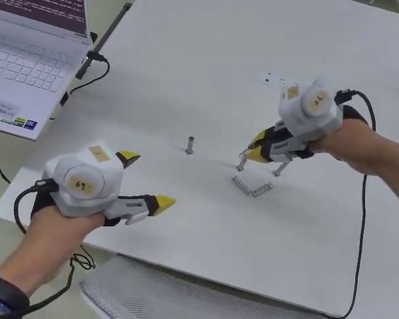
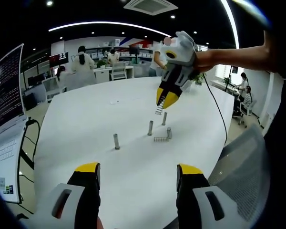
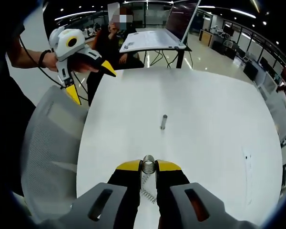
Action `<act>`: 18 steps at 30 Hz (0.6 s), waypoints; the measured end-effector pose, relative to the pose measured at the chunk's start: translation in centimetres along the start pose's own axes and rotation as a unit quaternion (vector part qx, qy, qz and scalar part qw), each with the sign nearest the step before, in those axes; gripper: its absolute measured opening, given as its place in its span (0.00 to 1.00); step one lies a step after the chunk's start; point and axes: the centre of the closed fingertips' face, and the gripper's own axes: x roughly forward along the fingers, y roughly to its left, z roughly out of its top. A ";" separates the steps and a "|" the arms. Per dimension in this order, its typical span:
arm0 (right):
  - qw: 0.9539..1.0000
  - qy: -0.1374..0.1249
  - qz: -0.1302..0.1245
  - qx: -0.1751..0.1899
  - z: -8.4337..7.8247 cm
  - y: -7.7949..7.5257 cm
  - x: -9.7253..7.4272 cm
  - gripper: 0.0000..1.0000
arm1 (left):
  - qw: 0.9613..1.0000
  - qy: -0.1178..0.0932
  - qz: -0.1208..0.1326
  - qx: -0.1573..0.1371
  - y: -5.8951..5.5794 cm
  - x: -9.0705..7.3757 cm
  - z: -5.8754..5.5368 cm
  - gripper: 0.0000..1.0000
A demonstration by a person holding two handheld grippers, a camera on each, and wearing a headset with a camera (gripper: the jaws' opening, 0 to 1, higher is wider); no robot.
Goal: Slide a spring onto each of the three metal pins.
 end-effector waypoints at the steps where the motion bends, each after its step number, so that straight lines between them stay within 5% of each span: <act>1: 1.000 0.000 -0.001 -0.003 0.2 -0.2 0.2 0.09 | 1.000 0.000 0.000 -0.001 0.0 0.0 -0.1 0.61; 18: 1.000 -0.007 0.018 -0.015 3.4 -2.4 3.7 0.09 | 1.000 0.003 0.002 -0.003 0.3 0.0 -0.2 0.59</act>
